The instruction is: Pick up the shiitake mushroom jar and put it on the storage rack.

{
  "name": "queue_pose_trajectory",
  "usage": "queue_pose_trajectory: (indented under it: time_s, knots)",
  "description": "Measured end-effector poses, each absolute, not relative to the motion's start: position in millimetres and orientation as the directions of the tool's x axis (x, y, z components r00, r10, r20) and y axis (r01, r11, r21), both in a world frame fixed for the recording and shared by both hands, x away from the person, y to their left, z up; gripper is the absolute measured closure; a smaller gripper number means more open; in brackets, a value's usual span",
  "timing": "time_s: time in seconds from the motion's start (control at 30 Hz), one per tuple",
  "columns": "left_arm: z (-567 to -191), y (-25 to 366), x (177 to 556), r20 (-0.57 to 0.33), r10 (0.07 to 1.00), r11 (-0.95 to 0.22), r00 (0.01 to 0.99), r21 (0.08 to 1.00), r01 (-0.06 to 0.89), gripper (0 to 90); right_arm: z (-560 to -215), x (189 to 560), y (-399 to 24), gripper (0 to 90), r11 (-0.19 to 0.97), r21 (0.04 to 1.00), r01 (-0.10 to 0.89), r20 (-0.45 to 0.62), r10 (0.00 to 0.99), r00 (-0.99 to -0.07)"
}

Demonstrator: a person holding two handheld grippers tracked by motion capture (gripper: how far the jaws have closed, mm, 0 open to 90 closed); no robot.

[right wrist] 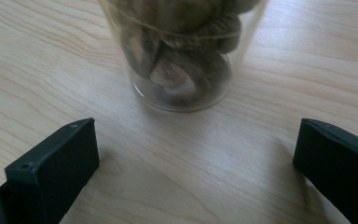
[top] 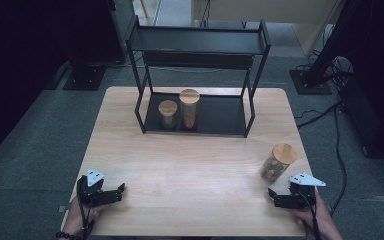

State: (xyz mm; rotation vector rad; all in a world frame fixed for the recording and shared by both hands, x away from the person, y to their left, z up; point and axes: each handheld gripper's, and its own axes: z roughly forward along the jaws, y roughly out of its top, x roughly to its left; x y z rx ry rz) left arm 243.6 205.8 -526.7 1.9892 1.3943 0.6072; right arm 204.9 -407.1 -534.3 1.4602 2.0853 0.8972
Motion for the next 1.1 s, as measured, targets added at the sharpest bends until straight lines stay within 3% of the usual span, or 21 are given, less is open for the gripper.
queue_pose_trajectory:
  time_s: [1.1]
  knots:
    - [-527, 206, 244, 0.017, 0.942, -0.245, 0.335, 0.716, 0.654, 0.0, -514, 223, -397, 6.6, 0.240, 0.753, 0.613, 0.007, 0.928, -0.372]
